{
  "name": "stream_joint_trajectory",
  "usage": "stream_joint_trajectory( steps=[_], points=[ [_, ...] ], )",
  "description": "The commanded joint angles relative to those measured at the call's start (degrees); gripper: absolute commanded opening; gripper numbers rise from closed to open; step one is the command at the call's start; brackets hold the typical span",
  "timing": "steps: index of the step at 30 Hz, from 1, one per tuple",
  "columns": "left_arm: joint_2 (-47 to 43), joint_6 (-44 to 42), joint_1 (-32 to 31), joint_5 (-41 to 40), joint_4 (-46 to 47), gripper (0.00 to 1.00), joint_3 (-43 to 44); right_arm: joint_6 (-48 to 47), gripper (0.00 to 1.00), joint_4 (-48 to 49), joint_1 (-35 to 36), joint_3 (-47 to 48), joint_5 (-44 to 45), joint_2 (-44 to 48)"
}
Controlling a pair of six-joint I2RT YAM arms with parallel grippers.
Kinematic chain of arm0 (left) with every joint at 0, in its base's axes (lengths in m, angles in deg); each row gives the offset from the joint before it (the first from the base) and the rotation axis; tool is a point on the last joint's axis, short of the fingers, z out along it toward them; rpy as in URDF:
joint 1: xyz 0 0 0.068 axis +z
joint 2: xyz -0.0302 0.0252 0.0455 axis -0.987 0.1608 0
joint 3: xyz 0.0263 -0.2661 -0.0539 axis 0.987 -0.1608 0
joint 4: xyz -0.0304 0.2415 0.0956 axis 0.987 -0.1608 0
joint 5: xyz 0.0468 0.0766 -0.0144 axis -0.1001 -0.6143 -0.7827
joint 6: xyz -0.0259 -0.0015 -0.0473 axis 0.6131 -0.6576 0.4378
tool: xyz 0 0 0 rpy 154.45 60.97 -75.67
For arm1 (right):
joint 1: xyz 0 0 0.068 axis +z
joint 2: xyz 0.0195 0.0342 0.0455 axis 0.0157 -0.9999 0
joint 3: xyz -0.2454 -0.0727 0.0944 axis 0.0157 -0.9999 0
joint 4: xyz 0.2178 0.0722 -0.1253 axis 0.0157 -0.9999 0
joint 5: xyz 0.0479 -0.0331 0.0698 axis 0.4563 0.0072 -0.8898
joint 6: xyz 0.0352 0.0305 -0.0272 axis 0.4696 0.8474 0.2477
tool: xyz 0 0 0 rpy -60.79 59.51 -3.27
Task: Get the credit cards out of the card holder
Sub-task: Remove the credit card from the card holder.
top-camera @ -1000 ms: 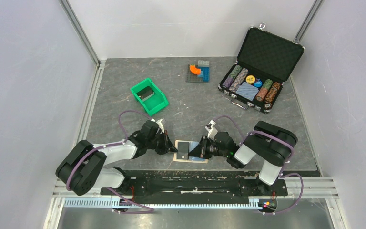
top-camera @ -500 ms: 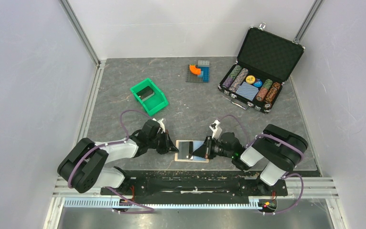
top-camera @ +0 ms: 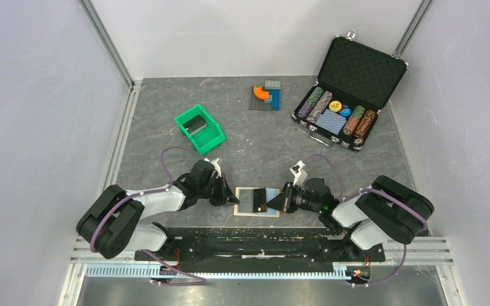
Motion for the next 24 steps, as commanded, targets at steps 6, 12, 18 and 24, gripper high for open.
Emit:
stream_joint_trajectory(
  steps=[6,12,18,24],
  points=[
    [-2.3,-1.9,-0.5,-2.9,-10.2,0.32,2.8,-2.5,0.0,-9.9,-2.5,-1.2,2.2,8.7],
    [-6.3,-1.9,-0.5,-2.2,-11.9,0.45,5.2,-3.1,0.0,-15.2,-2.8,-0.7,2.5,13.9],
    [-10.9,-1.4,-0.5,-0.6,-11.2,0.53,6.0,-1.7,0.0,-15.6,-2.8,-0.6,1.4,18.1],
    [-13.8,0.3,-0.5,3.6,-4.6,0.56,5.1,3.4,0.0,-6.9,-2.8,-2.2,-2.1,19.7]
  ],
)
